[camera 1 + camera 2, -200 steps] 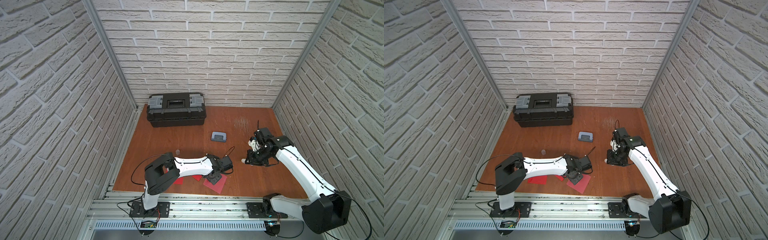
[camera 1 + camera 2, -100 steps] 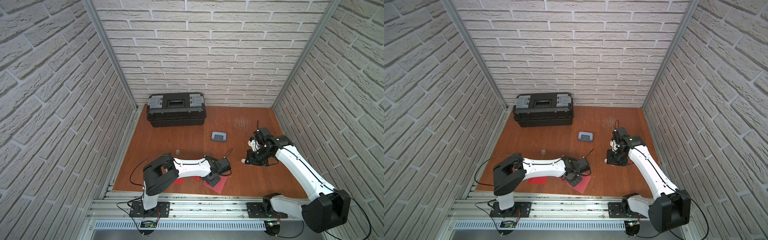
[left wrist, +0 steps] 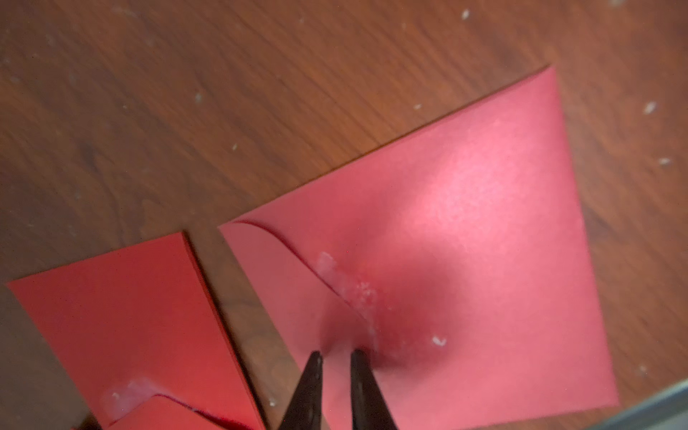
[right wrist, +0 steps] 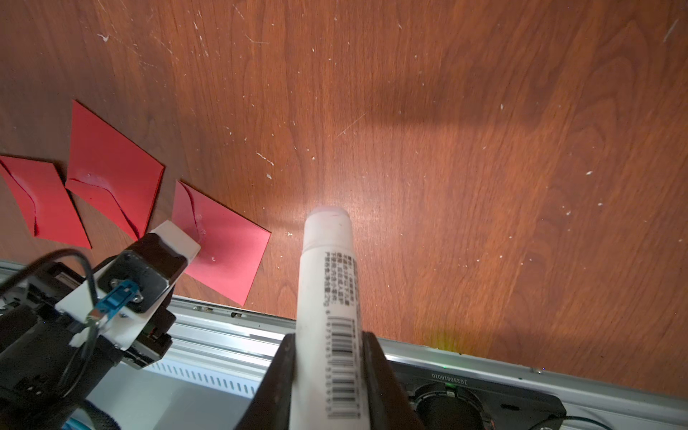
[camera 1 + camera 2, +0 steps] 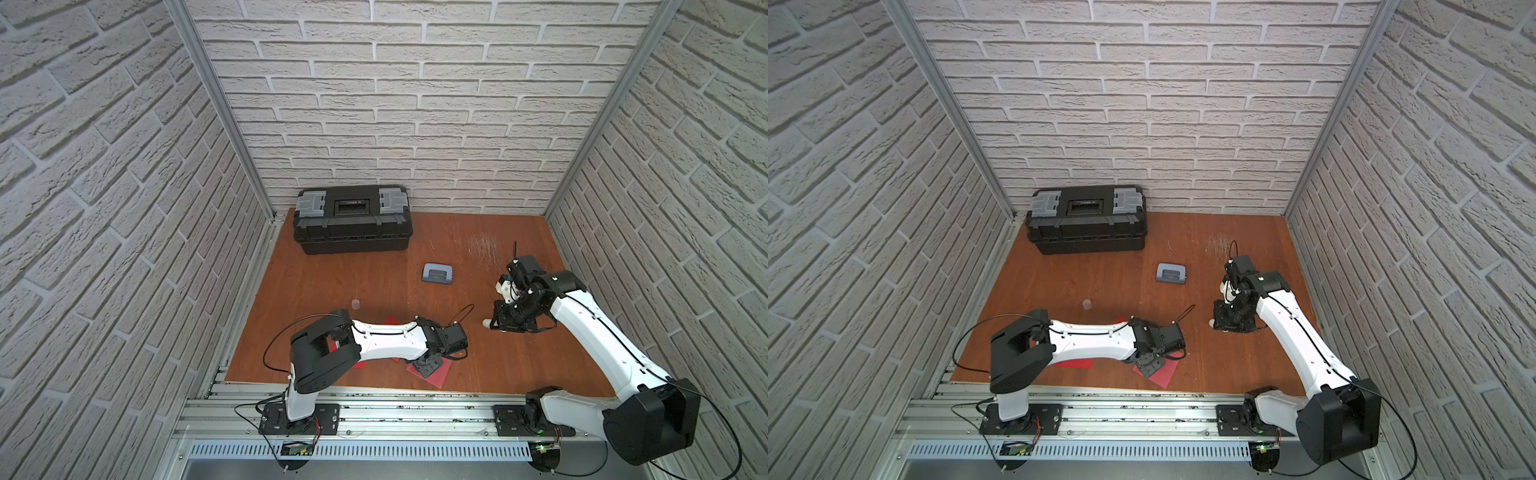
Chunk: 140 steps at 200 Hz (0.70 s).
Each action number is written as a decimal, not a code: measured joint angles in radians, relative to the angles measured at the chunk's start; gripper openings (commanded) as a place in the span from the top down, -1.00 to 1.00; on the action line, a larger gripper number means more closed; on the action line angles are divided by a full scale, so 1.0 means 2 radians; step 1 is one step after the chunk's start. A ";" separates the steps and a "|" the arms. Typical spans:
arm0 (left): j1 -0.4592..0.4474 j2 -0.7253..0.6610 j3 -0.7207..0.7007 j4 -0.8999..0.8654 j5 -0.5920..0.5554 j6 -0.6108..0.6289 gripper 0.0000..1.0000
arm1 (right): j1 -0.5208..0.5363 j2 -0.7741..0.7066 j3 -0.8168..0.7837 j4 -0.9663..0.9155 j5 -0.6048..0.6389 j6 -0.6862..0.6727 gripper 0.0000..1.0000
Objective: Seal the envelope with a glue stick
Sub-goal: Seal the envelope at the center of the board.
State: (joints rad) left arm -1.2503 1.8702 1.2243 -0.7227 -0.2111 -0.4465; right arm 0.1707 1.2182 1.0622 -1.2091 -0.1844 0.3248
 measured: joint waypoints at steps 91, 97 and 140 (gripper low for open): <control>0.001 -0.023 -0.024 0.017 0.022 -0.007 0.65 | 0.000 0.000 0.000 0.000 -0.004 0.000 0.95; 0.000 -0.023 -0.027 0.018 0.023 -0.009 0.66 | 0.000 0.000 0.000 0.000 -0.005 0.000 0.95; -0.010 -0.014 -0.034 0.023 0.020 -0.013 0.67 | 0.000 0.000 0.000 0.000 -0.007 0.000 0.95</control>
State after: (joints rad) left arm -1.2709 1.8423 1.1568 -0.6777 -0.1719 -0.4717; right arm 0.1707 1.2182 1.0622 -1.2087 -0.1978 0.3248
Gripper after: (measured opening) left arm 0.165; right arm 0.263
